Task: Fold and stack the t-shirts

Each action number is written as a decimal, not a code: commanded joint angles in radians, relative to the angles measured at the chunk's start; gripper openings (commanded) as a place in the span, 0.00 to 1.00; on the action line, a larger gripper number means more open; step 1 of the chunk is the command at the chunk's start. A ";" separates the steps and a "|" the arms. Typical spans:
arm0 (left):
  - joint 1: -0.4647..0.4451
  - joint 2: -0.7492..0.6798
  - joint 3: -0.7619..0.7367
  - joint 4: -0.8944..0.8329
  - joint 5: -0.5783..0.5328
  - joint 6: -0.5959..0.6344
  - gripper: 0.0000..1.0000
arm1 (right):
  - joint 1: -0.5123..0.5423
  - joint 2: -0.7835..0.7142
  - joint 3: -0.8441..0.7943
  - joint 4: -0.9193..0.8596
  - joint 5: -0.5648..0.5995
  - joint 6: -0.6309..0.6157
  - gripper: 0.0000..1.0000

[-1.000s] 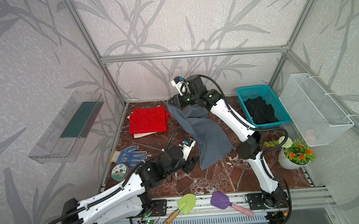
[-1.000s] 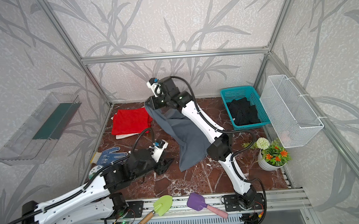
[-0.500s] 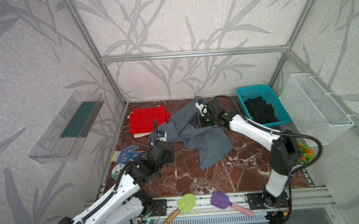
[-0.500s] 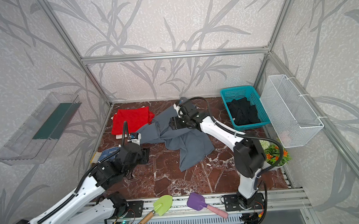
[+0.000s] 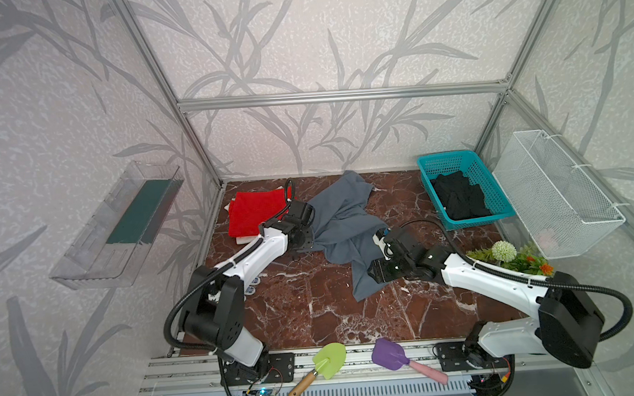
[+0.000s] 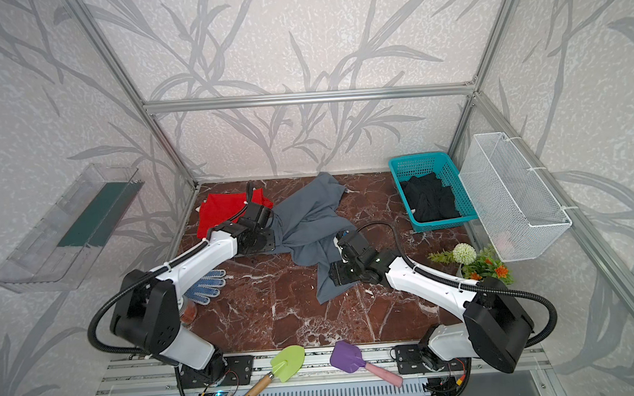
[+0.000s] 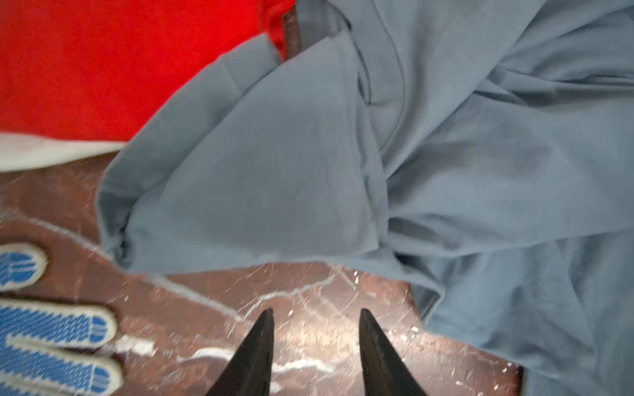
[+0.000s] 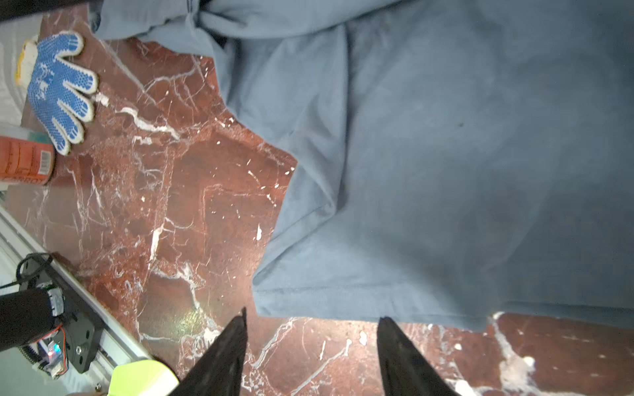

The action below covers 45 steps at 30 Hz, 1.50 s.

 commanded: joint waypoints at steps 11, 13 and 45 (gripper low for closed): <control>0.001 0.200 0.119 -0.006 0.015 0.082 0.38 | 0.089 0.094 0.024 0.048 -0.015 0.031 0.59; 0.000 0.210 0.133 -0.003 0.010 0.090 0.39 | 0.089 0.102 0.025 0.048 -0.020 0.031 0.59; -0.003 0.192 0.154 -0.067 -0.063 0.080 0.00 | 0.209 0.243 0.063 -0.042 0.076 -0.021 0.46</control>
